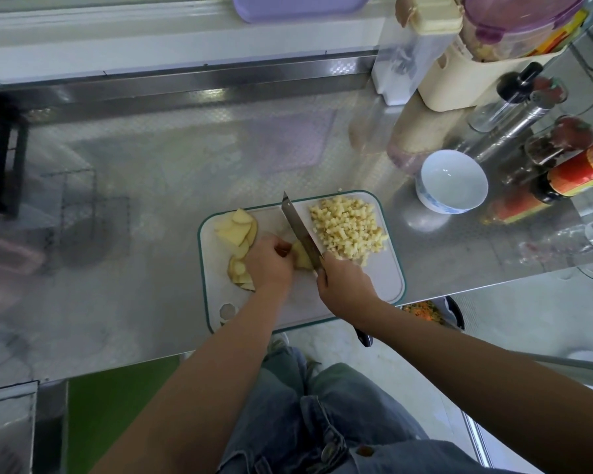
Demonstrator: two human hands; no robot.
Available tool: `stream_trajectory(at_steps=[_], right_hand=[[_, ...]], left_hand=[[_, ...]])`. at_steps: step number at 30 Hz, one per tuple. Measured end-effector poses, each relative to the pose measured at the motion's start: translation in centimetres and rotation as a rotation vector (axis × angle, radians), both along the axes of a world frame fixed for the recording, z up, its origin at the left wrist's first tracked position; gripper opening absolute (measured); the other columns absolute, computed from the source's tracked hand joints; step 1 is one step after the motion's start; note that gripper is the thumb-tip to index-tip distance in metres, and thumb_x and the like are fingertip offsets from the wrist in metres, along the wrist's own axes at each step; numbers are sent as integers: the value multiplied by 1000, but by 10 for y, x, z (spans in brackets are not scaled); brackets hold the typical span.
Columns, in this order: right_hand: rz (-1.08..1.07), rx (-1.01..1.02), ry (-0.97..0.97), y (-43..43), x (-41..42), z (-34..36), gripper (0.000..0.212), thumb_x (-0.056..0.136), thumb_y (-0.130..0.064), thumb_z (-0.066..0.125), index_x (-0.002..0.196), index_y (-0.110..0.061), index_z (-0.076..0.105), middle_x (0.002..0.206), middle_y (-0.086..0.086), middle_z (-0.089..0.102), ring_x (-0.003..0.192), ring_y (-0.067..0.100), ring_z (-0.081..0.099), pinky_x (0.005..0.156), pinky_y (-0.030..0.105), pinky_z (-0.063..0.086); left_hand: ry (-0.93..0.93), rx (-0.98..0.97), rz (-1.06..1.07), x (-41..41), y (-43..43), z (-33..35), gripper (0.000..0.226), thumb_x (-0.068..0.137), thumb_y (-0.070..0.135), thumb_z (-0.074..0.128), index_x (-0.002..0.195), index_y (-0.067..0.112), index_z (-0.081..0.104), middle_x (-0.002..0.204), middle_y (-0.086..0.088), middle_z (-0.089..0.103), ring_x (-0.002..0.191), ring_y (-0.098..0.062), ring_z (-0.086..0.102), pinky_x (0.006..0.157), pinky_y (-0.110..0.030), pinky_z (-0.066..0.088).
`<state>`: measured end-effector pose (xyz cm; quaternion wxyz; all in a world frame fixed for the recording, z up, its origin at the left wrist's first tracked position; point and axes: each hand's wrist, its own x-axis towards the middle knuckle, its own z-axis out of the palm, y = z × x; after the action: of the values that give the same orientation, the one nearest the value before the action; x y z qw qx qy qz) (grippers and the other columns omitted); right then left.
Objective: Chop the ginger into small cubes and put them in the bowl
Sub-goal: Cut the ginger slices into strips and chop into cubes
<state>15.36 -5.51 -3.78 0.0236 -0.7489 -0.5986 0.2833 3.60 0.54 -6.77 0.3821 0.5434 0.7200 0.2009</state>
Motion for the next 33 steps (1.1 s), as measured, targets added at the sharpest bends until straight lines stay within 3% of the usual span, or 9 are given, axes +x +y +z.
stream_trajectory(at_steps=[2,8,11,20,27,33], right_hand=[[-7,32,-5,-2,-1,-5,11,98,-20,38,87,-17,35,62,-1,39,54,19,40,48,28,24],[-9,74,18,4,1,-7,10,97,-21,41,94,-12,44,69,5,47,64,29,49,56,32,35],[-17,97,50,7,7,-2,15,97,-21,42,98,-8,49,66,3,45,61,28,48,52,31,31],[21,55,49,3,9,12,21,97,-22,42,77,-17,36,62,-1,40,54,16,38,47,27,22],[5,-6,35,5,4,9,15,95,-19,44,82,-12,41,71,6,47,66,25,47,57,30,33],[-6,27,14,3,-4,-4,14,97,-20,42,86,-14,37,66,1,40,64,26,44,57,33,34]], left_hand=[[5,3,-9,-1,0,0,16,80,13,72,97,11,73,99,-5,72,94,-20,64,74,-22,39],[-42,-7,28,-3,-4,-1,15,81,13,72,96,11,74,95,-5,73,90,-22,66,83,-36,51],[-62,-20,55,-3,-6,0,12,81,13,72,93,11,72,92,-4,72,88,-20,65,82,-35,52],[-1,-58,42,-2,-3,1,11,81,17,73,91,12,74,92,-3,73,88,-20,66,77,-29,49],[-32,-76,63,-1,-1,1,11,80,13,73,90,12,75,92,-3,74,88,-19,66,80,-31,50],[-52,-63,64,-2,-1,1,13,78,11,75,91,10,75,93,-5,74,88,-19,66,75,-24,44]])
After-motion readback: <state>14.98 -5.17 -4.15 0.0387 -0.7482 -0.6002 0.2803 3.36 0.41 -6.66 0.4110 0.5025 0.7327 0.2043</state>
